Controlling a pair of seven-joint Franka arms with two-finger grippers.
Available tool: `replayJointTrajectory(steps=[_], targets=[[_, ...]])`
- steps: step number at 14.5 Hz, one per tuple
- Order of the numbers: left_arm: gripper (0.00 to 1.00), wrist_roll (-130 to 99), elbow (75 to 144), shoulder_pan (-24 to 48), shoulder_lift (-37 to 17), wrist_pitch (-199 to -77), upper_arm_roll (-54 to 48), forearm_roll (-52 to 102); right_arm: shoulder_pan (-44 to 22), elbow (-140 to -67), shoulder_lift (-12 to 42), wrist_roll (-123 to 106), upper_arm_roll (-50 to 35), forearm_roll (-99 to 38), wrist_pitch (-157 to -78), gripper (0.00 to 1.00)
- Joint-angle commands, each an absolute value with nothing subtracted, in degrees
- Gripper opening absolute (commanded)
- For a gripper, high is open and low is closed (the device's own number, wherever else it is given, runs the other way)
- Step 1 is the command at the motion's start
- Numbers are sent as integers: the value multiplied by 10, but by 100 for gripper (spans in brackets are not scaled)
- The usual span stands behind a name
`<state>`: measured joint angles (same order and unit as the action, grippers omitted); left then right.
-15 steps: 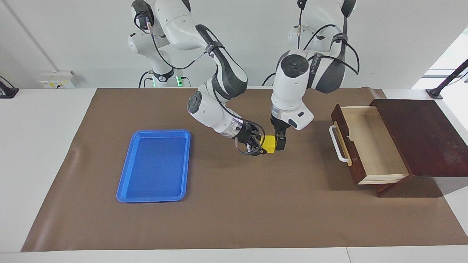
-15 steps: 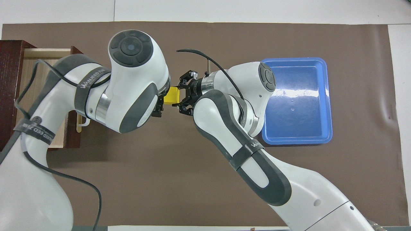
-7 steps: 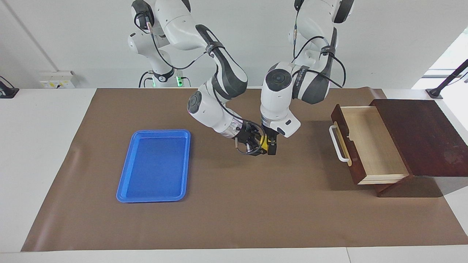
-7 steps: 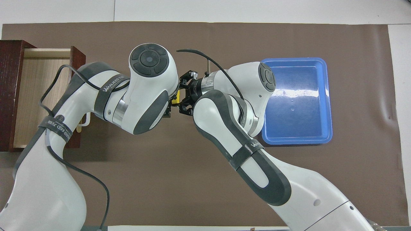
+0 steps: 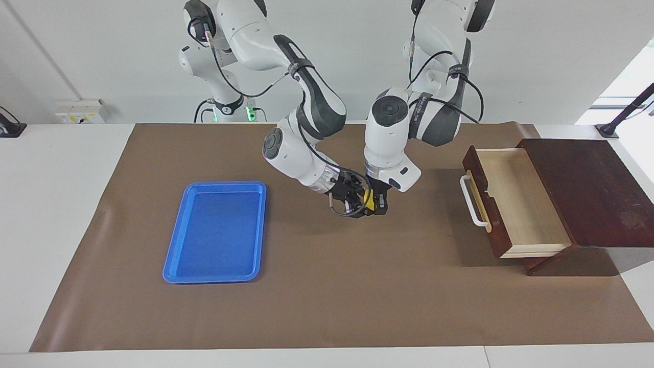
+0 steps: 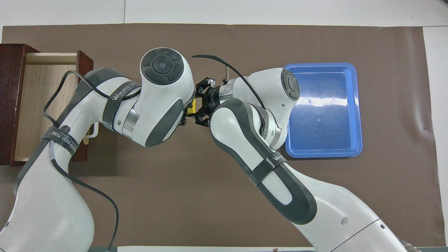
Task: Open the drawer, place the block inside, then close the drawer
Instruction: 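Lower the block into the drawer with the left gripper while the right gripper retracts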
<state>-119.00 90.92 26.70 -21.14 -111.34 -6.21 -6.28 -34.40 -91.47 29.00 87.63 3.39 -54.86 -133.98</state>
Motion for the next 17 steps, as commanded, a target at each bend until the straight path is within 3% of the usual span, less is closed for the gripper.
replayJointTrajectory(steps=[1,5,7,8,13,17], targets=[[0,-1201,922,269,-199,-1121,-57,-67,-348,-918,289,882,34,-546,-1354,0],[0,-1201,920,269,-199,-1120,-57,-67,-346,-918,289,882,34,-546,-1352,0],[0,-1201,919,267,-199,-1115,-57,-67,-345,-917,289,883,34,-546,-1351,58],[0,-1197,910,261,-193,-1102,-55,-67,-344,-915,289,882,34,-546,-1351,92],[0,-1127,834,207,-184,-974,-54,-68,-336,-916,287,879,34,-544,-1347,94],[0,-1029,807,128,-151,-926,-52,-49,-314,-934,252,861,41,-534,-1328,94]])
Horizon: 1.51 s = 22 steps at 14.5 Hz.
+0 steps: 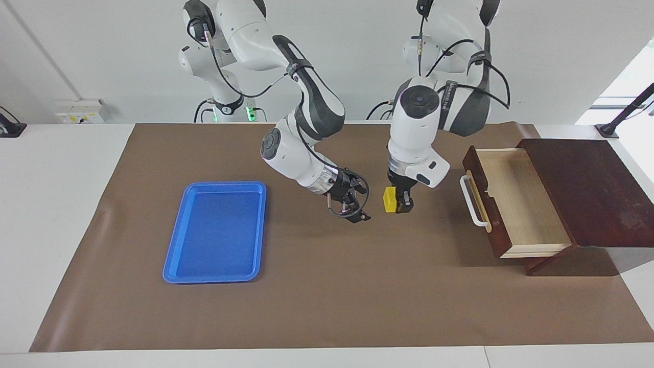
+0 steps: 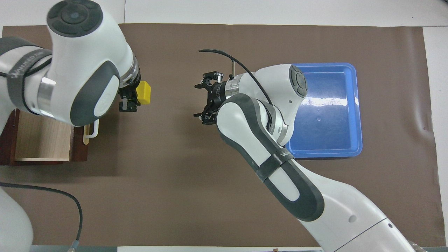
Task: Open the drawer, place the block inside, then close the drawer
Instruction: 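Lower the block into the drawer with the left gripper while the right gripper retracts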
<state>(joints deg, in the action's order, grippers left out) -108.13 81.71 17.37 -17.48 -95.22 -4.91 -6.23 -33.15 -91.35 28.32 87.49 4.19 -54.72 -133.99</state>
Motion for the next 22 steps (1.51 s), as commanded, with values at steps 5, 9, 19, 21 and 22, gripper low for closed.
replayJointTrajectory(steps=[5,9,19,21,22], targets=[[0,-883,830,-14,-123,-937,-54,-33,-237,-1008,170,760,42,-477,-1254,97],[0,-825,916,-56,-92,-1011,-53,-35,-168,-1011,114,681,42,-349,-1140,98],[0,-831,1109,-76,-54,-1166,-49,-39,-4,-1005,-2,256,42,-138,-950,100],[0,-835,1120,-75,-54,-1174,-49,-39,2,-993,-18,147,42,-75,-935,100],[0,-834,1125,-76,-53,-1178,-49,-40,2,-984,-20,102,42,-51,-919,100]])
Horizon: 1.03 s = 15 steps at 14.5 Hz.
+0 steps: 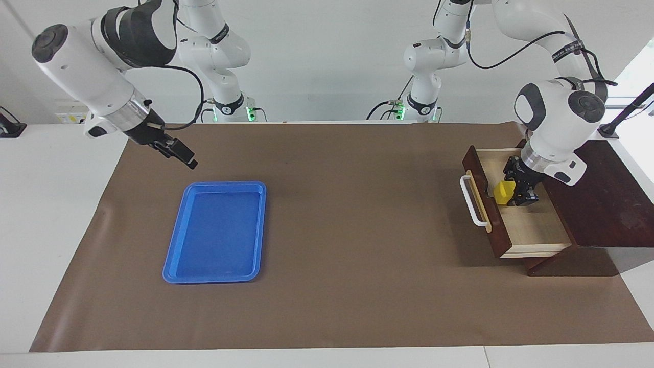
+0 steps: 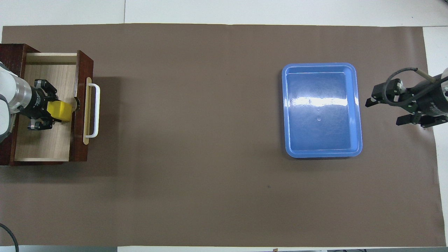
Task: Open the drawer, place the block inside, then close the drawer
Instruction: 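Open the left gripper to release the block inside the drawer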
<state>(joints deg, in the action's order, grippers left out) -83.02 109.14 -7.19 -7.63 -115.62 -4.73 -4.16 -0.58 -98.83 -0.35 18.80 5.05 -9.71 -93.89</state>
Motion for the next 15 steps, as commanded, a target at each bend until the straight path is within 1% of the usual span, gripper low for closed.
replayJointTrajectory(steps=[1,3,4,5,6,7,8,9,11,12,13,14,15], targets=[[0,-833,1125,-76,-53,-1179,-49,-40,1,-981,-25,83,42,-39,-907,100],[0,-830,1125,-76,-53,-1179,-49,-40,0,-983,-32,71,41,-31,-904,100],[9,-828,1124,-76,-53,-1179,-49,-40,-1,-983,-32,62,41,-28,-906,100],[14,-828,1123,-75,-53,-1178,-49,-40,-7,-982,-31,48,40,-10,-908,100],[34,-828,1119,-75,-54,-1176,-49,-41,-9,-982,-31,37,34,18,-909,100],[93,-830,1108,-73,-58,-1174,-49,-52,-9,-982,-32,30,33,25,-908,100],[100,-834,1089,-69,-61,-1169,-49,-68,-10,-983,-33,26,33,24,-904,100],[100,-833,1070,-68,-62,-1152,-50,-69,-11,-984,-33,25,32,25,-902,100],[100,-834,990,-66,-73,-1081,-54,-65,-18,-986,-34,14,30,25,-900,100],[100,-836,945,-55,-86,-1042,-59,-53,-18,-985,-33,9,29,25,-900,100],[100,-846,908,-30,-101,-1010,-57,-38,-18,-984,-33,5,29,25,-903,100],[100,-872,897,-7,-107,-1003,-56,-41,-18,-984,-33,5,29,24,-906,100],[100,-886,910,9,-103,-1005,-56,-48,-18,-984,-33,4,29,24,-907,100]])
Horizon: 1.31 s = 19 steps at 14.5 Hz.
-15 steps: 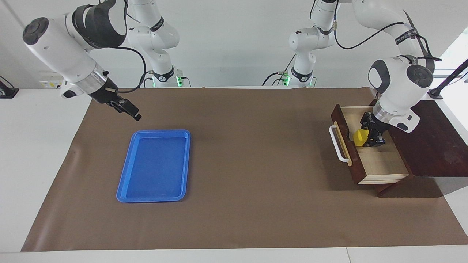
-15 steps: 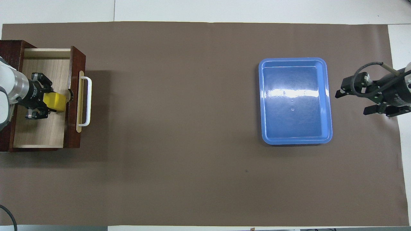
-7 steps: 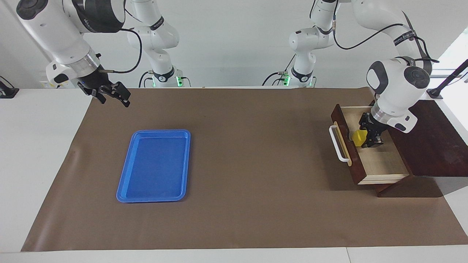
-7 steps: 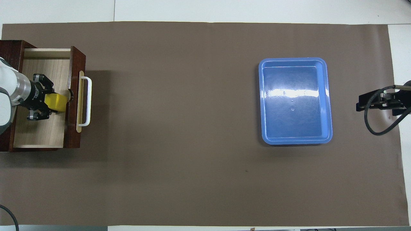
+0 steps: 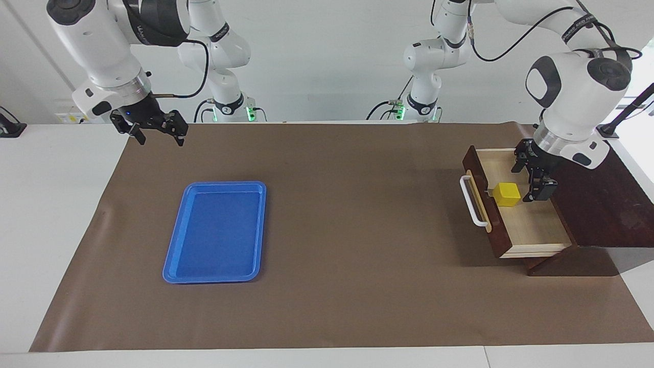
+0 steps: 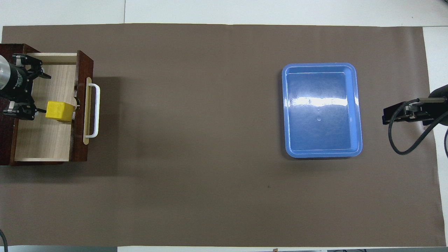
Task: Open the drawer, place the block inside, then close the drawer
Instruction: 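Open the left gripper to release the block inside the drawer, then push the drawer shut with the left gripper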
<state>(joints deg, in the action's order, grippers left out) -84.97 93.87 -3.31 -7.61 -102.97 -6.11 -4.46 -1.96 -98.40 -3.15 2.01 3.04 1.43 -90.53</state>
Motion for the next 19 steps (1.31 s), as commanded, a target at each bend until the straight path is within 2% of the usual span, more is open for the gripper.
replayJointTrajectory(steps=[1,4,6,13,19], targets=[[100,-902,936,24,-98,-1019,-56,-50,-18,-984,-33,-3,29,25,-908,100],[100,-940,1017,47,-88,-1093,-56,-73,-18,-981,-30,-27,29,28,-908,100],[100,-935,1034,39,-86,-1105,-56,-83,-18,-981,-30,-29,30,30,-906,100],[100,-892,1036,9,-84,-1107,-51,-102,-18,-968,-24,-29,29,29,-899,100],[100,-856,1033,-61,-87,-1131,-52,-103,-18,-976,-29,-24,29,23,-889,100]])
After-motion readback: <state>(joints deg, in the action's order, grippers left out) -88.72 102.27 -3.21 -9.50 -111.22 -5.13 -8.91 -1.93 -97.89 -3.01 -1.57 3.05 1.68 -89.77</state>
